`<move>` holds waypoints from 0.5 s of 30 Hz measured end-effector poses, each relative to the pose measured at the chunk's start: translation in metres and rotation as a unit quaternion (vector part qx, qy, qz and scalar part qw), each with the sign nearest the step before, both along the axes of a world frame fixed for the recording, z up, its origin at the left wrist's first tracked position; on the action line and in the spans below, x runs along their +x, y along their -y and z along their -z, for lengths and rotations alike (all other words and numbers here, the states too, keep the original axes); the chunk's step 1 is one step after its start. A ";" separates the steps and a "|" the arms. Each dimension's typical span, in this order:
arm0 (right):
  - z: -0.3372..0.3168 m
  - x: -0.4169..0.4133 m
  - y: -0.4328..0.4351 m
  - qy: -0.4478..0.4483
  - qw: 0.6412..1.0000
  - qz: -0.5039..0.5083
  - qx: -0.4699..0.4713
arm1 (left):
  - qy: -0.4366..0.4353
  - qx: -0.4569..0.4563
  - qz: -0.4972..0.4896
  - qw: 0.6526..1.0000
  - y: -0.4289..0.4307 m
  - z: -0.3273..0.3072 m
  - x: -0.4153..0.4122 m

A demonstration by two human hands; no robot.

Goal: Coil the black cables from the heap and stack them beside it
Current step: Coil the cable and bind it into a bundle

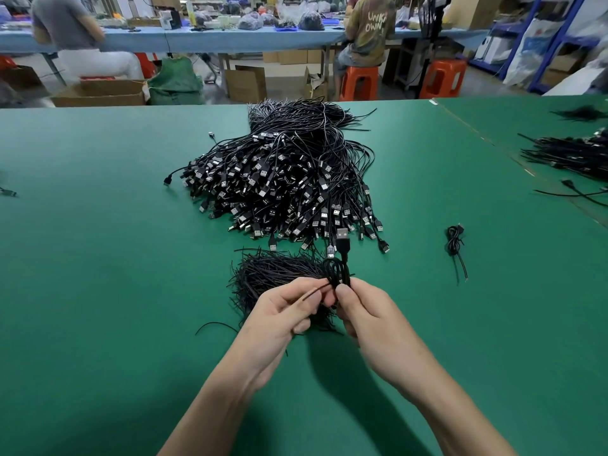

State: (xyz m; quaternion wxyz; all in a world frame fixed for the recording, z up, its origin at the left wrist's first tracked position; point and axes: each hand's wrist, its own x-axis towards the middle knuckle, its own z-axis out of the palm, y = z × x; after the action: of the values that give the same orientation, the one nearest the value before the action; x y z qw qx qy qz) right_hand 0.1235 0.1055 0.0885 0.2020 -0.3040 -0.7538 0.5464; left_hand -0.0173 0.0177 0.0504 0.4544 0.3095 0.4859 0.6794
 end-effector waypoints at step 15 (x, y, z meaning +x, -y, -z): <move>-0.001 0.002 0.006 0.022 0.995 -0.026 0.098 | 0.007 -0.022 -0.001 1.000 -0.005 -0.001 0.000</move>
State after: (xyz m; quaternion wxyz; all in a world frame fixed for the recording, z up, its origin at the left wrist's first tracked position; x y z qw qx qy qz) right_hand 0.1255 0.0997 0.0892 0.1996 -0.2754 -0.8155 0.4683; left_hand -0.0169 0.0225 0.0510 0.4637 0.2941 0.4982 0.6711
